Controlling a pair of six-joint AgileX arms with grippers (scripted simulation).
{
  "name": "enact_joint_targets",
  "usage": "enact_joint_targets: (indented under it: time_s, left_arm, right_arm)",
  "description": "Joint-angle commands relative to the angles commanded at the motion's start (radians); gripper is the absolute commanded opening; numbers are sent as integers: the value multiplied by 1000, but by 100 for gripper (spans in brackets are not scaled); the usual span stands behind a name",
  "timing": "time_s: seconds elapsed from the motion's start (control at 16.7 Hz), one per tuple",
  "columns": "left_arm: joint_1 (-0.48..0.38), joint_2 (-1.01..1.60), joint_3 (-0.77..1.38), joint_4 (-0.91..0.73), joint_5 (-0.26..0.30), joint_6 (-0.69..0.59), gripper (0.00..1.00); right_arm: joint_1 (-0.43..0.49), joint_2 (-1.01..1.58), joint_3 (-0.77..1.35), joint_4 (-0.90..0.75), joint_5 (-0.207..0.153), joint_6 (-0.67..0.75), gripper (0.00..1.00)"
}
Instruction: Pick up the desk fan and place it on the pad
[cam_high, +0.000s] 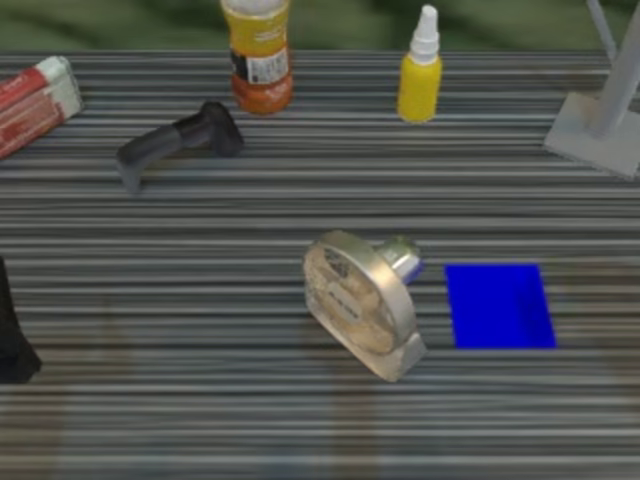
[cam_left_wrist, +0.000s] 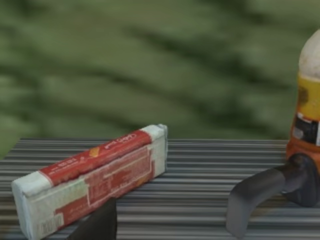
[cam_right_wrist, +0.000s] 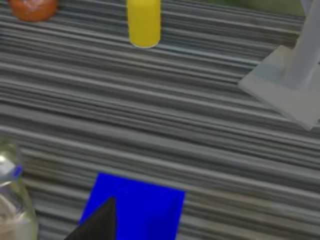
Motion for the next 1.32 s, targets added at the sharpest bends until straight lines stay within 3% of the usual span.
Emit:
enact_joint_targets:
  time_s: [0.54,0.78,1.02,1.32]
  left_arm:
    - [0,0,0,0,0,0,100]
    - [0,0,0,0,0,0,100]
    - [0,0,0,0,0,0,100]
    - [0,0,0,0,0,0,100]
  right_arm:
    - [315,993,995,-635,2,5,100]
    - [427,1333,1335,-863,2,4,100]
    - [496,1540,1527,-1009,1,3,100]
    - [512,1585,1565,-1045,1,2,100]
